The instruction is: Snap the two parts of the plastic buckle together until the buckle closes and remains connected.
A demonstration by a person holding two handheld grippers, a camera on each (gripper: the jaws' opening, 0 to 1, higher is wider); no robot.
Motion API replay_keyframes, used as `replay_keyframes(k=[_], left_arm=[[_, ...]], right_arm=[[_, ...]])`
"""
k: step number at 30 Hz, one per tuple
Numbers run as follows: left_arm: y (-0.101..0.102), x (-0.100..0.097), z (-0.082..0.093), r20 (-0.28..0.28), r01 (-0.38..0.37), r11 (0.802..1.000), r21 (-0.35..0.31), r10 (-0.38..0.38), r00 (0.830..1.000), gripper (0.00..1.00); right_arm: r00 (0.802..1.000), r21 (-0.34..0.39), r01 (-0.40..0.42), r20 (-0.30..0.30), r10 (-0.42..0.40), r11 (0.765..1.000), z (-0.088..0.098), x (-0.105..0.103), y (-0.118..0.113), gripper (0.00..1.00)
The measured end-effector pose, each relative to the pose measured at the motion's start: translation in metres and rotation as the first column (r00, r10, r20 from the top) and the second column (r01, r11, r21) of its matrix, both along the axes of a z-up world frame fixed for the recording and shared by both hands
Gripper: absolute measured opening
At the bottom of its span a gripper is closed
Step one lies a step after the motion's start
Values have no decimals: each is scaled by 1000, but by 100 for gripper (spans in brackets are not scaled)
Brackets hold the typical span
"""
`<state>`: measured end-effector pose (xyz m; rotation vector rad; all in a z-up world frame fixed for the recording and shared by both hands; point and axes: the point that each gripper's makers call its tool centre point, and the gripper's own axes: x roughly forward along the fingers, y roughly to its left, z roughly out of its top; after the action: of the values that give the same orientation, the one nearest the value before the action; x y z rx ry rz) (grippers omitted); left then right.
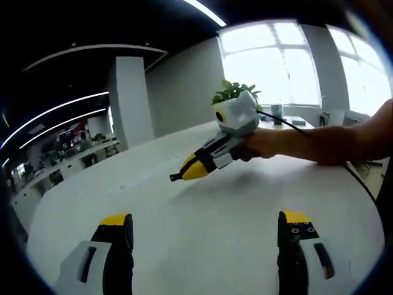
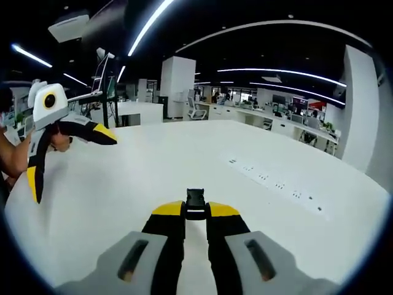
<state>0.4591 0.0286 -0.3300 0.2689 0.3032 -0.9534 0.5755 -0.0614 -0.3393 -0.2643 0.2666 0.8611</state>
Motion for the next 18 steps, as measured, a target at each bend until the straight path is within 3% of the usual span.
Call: replay_keyframes(k=[18], left_arm=[[-2,-2,-2,1,9,1000,13,-9,1000,99]], right_arm=[[1000,-14,16,-1,-16,1000,-2,12,-4,11]])
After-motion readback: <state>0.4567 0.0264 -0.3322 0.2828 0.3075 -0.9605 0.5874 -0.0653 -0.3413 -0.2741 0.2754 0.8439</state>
